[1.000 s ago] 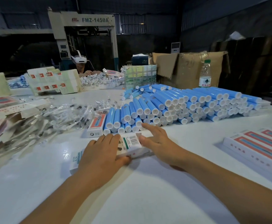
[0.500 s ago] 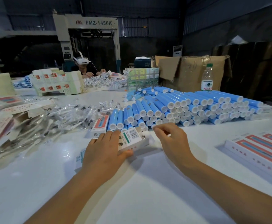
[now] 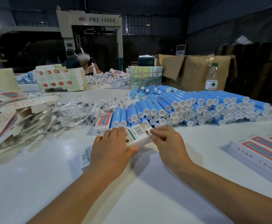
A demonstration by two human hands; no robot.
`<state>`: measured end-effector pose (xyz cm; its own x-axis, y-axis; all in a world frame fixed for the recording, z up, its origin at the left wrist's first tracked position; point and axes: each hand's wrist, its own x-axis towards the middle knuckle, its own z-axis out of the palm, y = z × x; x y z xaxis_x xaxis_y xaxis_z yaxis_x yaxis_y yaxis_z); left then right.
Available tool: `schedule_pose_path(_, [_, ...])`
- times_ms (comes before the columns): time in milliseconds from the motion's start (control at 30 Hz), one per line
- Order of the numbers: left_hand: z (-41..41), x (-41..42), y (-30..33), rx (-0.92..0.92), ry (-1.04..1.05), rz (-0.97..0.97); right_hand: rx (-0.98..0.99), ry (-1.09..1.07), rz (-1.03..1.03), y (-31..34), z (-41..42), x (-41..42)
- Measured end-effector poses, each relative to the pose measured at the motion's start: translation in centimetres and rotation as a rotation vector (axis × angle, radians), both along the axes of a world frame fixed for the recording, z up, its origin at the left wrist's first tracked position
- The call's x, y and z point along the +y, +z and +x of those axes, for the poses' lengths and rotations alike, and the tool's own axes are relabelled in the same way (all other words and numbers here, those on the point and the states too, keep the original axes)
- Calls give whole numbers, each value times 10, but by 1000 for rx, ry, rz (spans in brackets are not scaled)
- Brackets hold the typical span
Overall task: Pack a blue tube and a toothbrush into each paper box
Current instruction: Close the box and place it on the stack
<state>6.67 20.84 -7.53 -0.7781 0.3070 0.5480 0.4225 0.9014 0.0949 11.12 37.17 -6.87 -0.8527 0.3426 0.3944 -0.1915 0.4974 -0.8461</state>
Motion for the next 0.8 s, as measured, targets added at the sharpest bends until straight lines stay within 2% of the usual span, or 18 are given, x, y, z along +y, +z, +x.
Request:
schedule_pose_path(300, [6, 7, -3, 51, -48, -24, -78, 158, -163, 1, 3, -9])
schedule_pose_path(500, [4, 5, -1, 32, -24, 10, -3, 35, -151, 0, 3, -6])
schedule_pose_path(567, [6, 6, -2, 40, -20, -11, -9, 38, -162, -2, 3, -7])
schedule_pose_path(700, [8, 7, -3, 61, -23, -55, -11, 39, -45, -7, 5, -11])
schedule_pose_path(800, [8, 7, -2, 60, -29, -51, -13, 48, -68, -7, 3, -9])
